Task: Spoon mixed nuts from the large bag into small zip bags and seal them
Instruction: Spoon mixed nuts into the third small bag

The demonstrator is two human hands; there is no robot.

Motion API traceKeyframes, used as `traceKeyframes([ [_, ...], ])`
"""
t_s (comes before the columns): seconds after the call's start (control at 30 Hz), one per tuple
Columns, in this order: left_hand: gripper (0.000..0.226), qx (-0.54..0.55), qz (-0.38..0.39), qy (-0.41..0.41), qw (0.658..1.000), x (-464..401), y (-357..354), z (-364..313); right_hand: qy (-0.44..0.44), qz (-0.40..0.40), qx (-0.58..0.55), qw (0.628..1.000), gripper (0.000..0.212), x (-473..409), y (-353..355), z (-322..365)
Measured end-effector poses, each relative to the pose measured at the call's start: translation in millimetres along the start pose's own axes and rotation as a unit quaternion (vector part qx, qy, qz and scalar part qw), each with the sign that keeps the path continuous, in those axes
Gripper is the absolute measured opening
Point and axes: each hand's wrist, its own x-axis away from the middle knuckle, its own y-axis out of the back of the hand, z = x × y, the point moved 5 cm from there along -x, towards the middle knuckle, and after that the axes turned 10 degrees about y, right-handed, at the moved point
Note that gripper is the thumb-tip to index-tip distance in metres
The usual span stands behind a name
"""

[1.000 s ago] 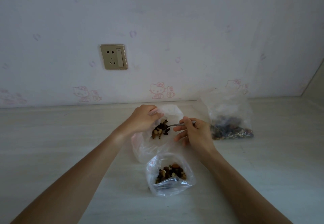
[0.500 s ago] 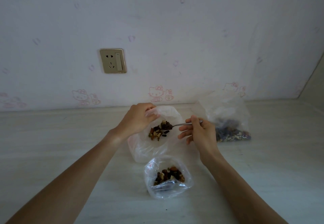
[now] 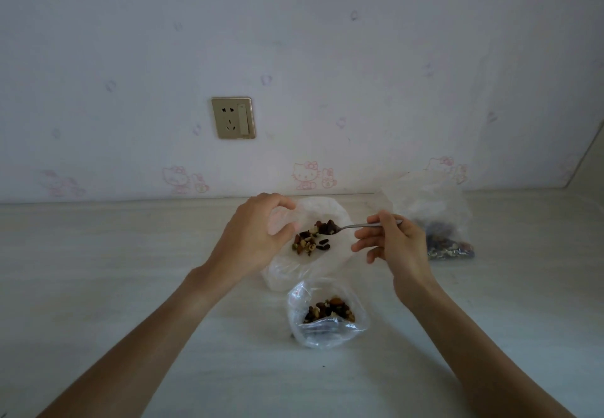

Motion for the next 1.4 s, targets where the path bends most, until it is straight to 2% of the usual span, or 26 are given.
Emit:
traceKeyframes([
  [0.1, 0.021, 0.001, -0.029, 0.002, 1.000, 36.0, 7.6, -8.6, 0.018, 0.018, -0.012, 1.000, 0.033, 12.9, 5.9, 17.3],
  [0.17, 0.015, -0.026, -0.012, 0.043, 0.999, 55.2, 7.4, -9.9, 0.028, 0.035, -0.023, 0.999, 0.033, 24.4, 10.9, 28.9],
  [0.27, 0.046, -0.097, 0.055, 0.119, 0.987, 77.5, -2.5, -1.7, 0.026, 0.058, -0.037, 0.997, 0.033, 43.4, 19.2, 40.9],
  [0.33, 0.056, -0.104, 0.092, 0.147, 0.979, 87.1, -11.9, 2.2, 0.018, 0.072, -0.037, 0.997, 0.034, 55.8, 24.5, 44.0],
  [0.4, 0.049, -0.049, 0.110, 0.160, 0.980, 93.1, -19.9, 3.1, 0.008, 0.090, -0.025, 0.996, 0.035, 67.3, 27.4, 44.3],
  [0.5, 0.025, 0.017, 0.105, 0.139, 0.985, 95.0, -25.0, -2.3, 0.012, 0.116, 0.014, 0.993, 0.036, 81.7, 29.4, 42.9],
  [0.6, 0.018, 0.132, 0.121, 0.149, 0.972, 97.6, -27.1, -8.0, 0.069, 0.150, 0.077, 0.983, 0.036, 91.5, 27.1, 47.8],
  [0.7, 0.017, 0.206, 0.146, 0.170, 0.952, 100.6, -27.6, -13.3, 0.171, 0.211, 0.180, 0.945, 0.037, 99.2, 18.1, 57.7],
  [0.9, 0.020, 0.261, 0.184, 0.180, 0.930, 102.5, -28.7, -11.5, 0.377, 0.304, 0.363, 0.796, 0.032, 112.2, 12.2, 73.0],
  [0.97, 0.019, 0.277, 0.186, 0.192, 0.923, 103.2, -28.4, -6.4, 0.404, 0.305, 0.387, 0.771, 0.032, 111.5, 13.7, 74.4],
  [1.03, 0.019, 0.283, 0.179, 0.205, 0.920, 103.9, -28.2, -0.9, 0.406, 0.297, 0.361, 0.785, 0.032, 108.4, 15.4, 75.7],
  [1.17, 0.018, 0.244, 0.135, 0.210, 0.937, 103.0, -26.0, 9.3, 0.284, 0.226, 0.206, 0.909, 0.034, 94.1, 22.5, 71.3],
  [1.23, 0.017, 0.199, 0.112, 0.183, 0.956, 101.6, -24.0, 10.8, 0.212, 0.167, 0.124, 0.955, 0.034, 86.0, 25.9, 64.1],
  [1.3, 0.016, 0.166, 0.096, 0.160, 0.968, 100.3, -23.0, 11.8, 0.133, 0.114, 0.063, 0.982, 0.034, 77.9, 27.3, 53.5],
  [1.4, 0.023, 0.133, 0.066, 0.144, 0.978, 94.7, -19.8, 14.9, 0.040, 0.073, 0.007, 0.997, 0.034, 68.0, 24.5, 38.2],
])
